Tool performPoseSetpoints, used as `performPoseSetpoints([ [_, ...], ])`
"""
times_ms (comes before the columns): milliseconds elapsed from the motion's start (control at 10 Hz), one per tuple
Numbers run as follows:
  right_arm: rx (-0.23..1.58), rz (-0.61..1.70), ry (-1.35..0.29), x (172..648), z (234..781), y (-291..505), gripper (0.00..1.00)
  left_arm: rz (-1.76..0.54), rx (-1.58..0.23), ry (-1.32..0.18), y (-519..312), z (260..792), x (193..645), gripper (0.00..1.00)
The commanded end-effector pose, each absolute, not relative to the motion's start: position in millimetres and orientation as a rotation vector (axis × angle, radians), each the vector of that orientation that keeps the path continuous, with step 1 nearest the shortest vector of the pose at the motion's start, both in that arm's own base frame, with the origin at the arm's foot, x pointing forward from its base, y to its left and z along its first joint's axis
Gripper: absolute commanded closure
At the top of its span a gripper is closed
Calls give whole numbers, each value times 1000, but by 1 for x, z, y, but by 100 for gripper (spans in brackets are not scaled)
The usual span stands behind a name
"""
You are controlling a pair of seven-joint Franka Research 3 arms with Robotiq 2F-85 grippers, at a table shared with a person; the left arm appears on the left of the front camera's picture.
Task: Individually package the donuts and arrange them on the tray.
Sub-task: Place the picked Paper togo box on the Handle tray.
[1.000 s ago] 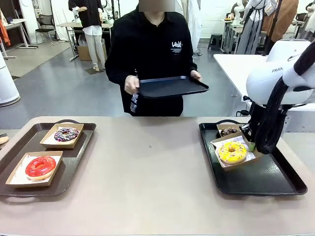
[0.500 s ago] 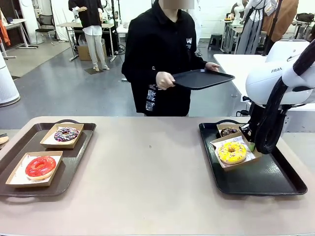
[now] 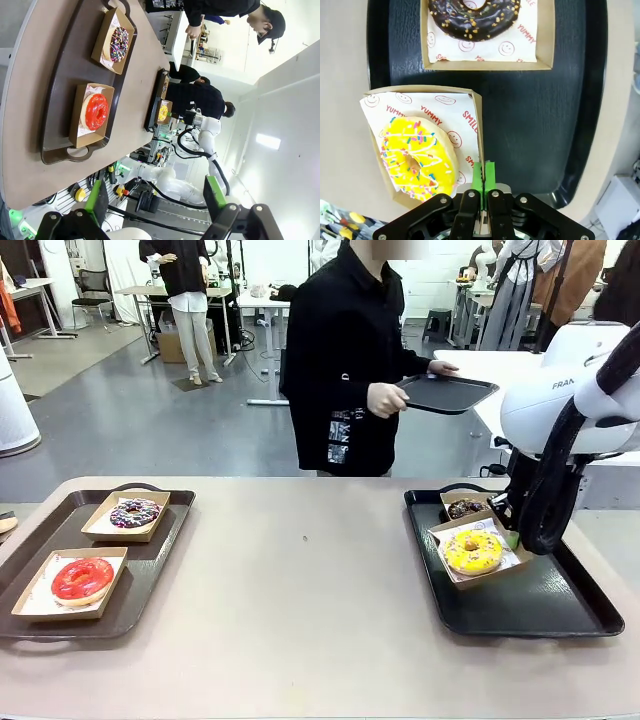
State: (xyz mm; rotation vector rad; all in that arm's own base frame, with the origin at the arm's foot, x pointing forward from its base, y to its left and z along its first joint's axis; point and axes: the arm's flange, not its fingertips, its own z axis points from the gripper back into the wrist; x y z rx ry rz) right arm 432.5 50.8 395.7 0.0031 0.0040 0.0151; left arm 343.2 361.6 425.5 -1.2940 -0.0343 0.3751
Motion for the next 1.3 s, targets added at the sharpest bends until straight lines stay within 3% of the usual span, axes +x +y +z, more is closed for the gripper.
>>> performPoseSetpoints([
  [0, 14, -26, -29, 412, 389, 38, 99, 371, -1296, -34, 362, 428, 342, 0],
  [1000, 17, -59, -4, 408, 355, 35, 99, 371, -1296, -34, 362, 428, 342, 0],
  [1100, 15, -56, 2, 408, 355, 35, 44, 371, -1296, -34, 362, 428, 342, 0],
  [1200, 14, -56, 1, 408, 356, 36, 39, 371, -1296, -34, 362, 428, 342, 0],
])
